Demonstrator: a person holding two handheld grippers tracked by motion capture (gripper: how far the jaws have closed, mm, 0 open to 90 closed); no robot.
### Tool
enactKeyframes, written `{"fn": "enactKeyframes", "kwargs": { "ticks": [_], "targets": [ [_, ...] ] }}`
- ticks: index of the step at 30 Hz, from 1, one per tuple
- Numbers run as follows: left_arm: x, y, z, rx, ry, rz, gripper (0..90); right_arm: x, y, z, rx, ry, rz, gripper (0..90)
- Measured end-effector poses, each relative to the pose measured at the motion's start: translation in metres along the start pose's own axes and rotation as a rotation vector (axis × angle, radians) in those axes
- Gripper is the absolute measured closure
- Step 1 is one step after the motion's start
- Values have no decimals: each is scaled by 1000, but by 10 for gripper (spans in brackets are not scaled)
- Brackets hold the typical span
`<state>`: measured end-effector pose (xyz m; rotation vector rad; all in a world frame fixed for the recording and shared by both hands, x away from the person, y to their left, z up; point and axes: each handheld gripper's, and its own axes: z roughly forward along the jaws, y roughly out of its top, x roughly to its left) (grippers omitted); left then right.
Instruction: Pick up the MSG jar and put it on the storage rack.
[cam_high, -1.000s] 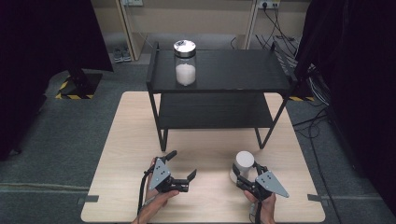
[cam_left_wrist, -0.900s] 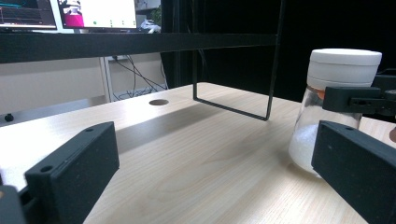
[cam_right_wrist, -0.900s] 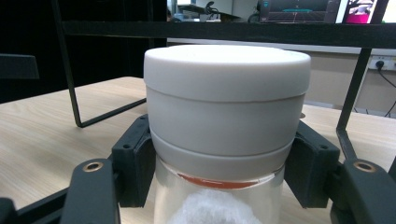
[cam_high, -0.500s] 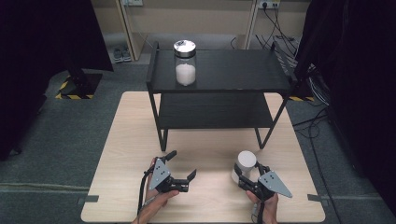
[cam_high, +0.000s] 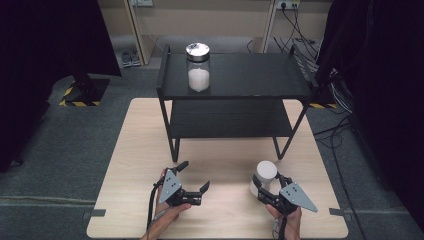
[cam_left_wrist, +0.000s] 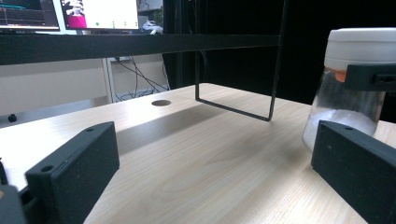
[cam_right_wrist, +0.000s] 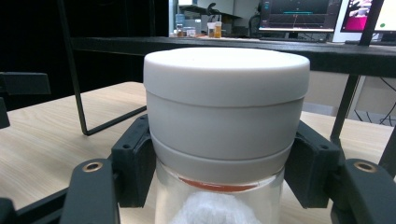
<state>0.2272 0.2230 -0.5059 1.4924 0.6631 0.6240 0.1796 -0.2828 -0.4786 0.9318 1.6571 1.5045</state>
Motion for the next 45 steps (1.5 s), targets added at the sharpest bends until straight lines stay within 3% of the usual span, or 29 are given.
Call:
{"fn": "enactKeyframes", "kwargs": {
  "ticks": [9, 20, 33, 45],
  "targets": [
    [1, 0, 0, 1, 4, -3, 3, -3, 21, -7, -23, 13, -6, 346],
    [1, -1, 0, 4, 7, -4, 4, -7, 52, -3, -37, 36, -11, 345],
    [1, -1, 1, 10, 7, -6, 4, -18, 114, 9, -60, 71, -9, 343],
    [2, -2, 1, 16, 8, -11, 6, -21, 176, 19, -89, 75, -47, 341]
  ]
}}
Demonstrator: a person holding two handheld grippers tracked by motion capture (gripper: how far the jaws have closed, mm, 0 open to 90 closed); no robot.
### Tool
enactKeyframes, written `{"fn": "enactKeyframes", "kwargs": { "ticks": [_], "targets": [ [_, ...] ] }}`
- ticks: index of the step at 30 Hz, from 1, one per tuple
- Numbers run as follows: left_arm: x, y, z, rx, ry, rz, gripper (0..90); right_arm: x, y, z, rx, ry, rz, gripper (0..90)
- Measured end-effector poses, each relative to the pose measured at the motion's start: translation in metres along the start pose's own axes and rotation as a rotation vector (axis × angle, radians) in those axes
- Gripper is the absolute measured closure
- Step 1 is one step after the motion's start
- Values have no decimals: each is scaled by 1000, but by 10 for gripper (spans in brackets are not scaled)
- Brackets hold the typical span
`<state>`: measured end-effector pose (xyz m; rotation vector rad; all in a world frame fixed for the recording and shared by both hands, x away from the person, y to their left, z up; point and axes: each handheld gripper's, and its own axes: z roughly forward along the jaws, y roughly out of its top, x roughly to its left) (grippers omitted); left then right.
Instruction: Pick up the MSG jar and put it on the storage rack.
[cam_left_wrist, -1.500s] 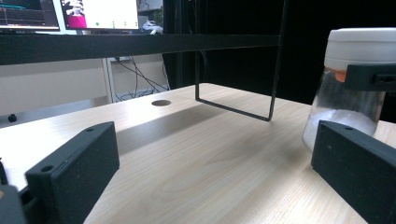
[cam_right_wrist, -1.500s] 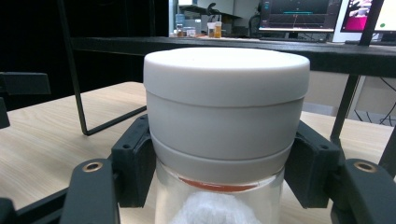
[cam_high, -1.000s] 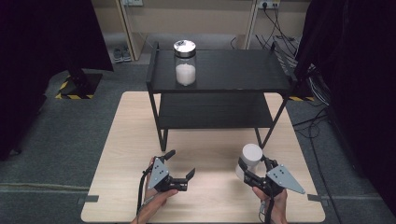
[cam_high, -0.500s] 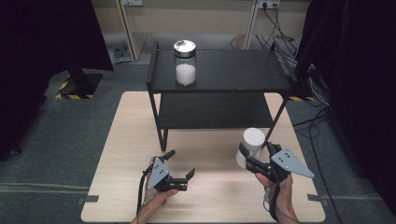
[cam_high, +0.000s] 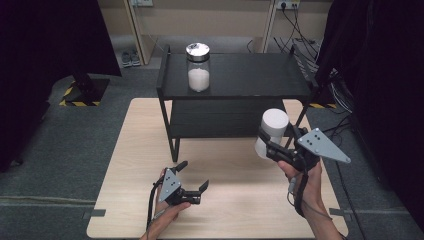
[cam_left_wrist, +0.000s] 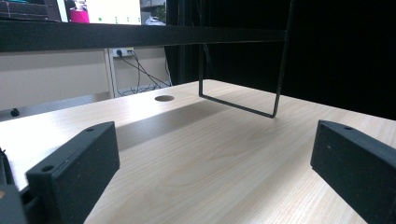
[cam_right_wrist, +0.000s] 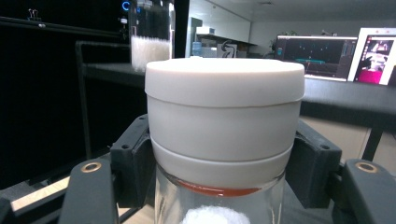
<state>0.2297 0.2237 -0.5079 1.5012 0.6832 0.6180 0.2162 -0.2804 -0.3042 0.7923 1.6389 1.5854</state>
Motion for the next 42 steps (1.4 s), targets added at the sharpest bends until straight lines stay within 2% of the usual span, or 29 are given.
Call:
{"fn": "enactKeyframes", "kwargs": {
  "ticks": [9, 13, 18, 23, 32, 42],
  "targets": [
    [0, 0, 0, 2, -4, -1, 5, -4, 33, 13, 1, 31, 13, 341],
    [0, 0, 0, 2, -3, -2, 4, -1, 45, 20, -6, 27, 5, 341],
    [0, -1, 0, 3, -2, -2, 1, -2, 61, 30, -15, 31, 29, 341],
    [0, -1, 1, 5, -5, -2, 1, 2, 79, 39, -28, 22, 9, 340],
    [0, -1, 1, 2, -6, -1, 0, 4, 106, 66, -31, -17, 15, 340],
    [0, -1, 1, -1, -7, -3, 1, 1, 116, 103, -12, -92, 17, 340]
  ]
}}
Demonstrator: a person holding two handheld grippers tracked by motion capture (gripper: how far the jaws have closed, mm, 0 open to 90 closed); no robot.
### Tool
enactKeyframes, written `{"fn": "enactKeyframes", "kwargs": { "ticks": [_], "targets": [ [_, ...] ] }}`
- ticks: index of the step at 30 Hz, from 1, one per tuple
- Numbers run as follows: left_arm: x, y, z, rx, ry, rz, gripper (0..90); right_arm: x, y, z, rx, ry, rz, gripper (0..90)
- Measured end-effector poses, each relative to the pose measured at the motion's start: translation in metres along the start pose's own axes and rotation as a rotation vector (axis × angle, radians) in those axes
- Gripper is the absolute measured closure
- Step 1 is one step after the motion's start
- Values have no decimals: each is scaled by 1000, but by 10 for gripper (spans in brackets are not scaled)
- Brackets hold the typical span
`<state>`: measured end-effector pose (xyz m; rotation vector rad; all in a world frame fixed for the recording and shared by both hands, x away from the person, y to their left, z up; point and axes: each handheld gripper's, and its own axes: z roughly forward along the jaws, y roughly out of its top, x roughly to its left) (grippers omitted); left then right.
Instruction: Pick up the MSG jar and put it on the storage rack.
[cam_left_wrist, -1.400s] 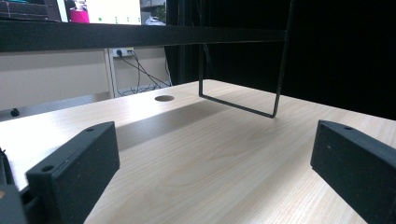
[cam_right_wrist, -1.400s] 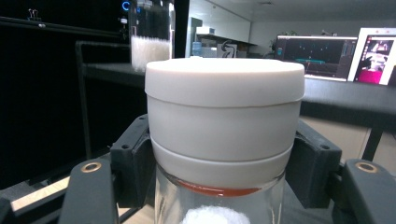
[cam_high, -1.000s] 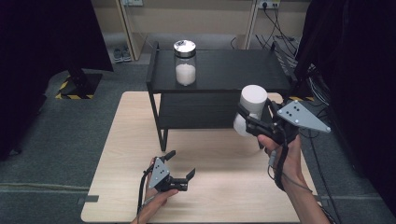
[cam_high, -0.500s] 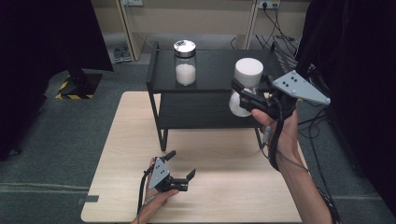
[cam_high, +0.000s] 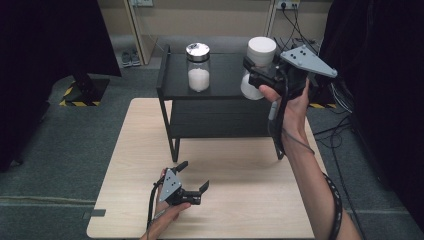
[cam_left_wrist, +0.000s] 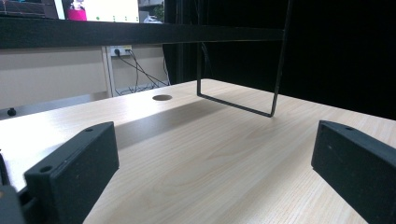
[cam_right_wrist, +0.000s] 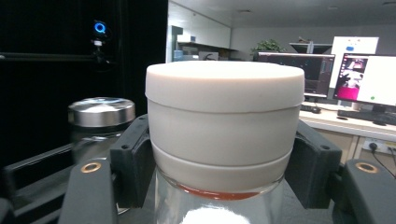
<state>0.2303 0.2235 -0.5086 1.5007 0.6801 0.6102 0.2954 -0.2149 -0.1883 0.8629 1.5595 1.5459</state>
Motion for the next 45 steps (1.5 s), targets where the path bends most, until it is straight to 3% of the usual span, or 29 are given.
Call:
{"fn": "enactKeyframes", "kwargs": {
  "ticks": [16, 32, 36, 39, 45],
  "targets": [
    [-1, 0, 1, 1, -6, 2, 1, -3, -5, 35, 22, -84, -2, 340],
    [-1, 0, 1, 4, -7, 2, 1, -4, -11, 45, 16, -86, -6, 335],
    [-2, 0, 1, 7, -10, 5, 1, -6, -7, 44, 33, -89, -1, 160],
    [-2, 0, 1, 7, -10, 5, 1, -7, -10, 42, 25, -85, 5, 81],
    [-1, 0, 1, 7, -10, 4, 1, -8, -16, 34, -14, -73, 19, 19]
  ]
}}
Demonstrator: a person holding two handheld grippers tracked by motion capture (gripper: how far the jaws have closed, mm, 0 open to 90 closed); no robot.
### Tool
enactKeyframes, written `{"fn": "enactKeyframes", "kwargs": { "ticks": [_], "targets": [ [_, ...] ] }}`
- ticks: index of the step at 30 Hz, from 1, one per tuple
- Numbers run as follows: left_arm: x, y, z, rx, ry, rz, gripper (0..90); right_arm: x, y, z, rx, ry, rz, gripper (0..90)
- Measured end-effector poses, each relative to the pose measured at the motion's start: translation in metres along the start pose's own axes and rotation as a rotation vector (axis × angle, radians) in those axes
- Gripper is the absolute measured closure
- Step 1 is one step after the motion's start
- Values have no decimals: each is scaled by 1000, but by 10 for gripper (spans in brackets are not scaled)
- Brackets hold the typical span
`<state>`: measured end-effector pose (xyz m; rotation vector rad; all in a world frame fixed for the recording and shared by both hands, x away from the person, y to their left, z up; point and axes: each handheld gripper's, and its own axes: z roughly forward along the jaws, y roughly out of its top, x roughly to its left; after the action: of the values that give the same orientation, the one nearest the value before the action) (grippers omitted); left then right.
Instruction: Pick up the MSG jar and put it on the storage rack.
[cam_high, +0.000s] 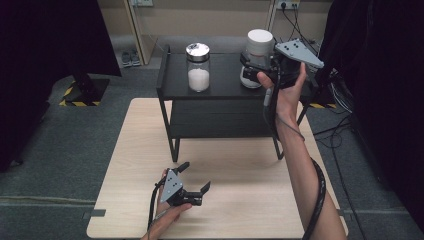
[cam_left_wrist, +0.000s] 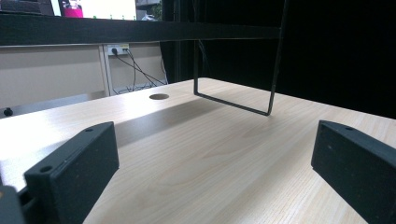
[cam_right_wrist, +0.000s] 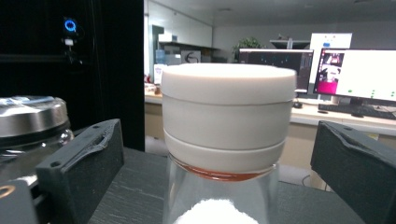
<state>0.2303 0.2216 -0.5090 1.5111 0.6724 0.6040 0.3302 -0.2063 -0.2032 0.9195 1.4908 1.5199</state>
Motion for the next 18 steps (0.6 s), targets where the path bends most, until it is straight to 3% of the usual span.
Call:
{"fn": "enactKeyframes", "kwargs": {
  "ticks": [8, 18],
  "targets": [
    [0, -1, 0, -2, 1, -3, 1, -2, -2, -15, -34, 3, 15, 2],
    [0, -1, 0, -2, 3, -4, 1, -8, -11, -38, -63, 44, 17, 2]
  ]
}}
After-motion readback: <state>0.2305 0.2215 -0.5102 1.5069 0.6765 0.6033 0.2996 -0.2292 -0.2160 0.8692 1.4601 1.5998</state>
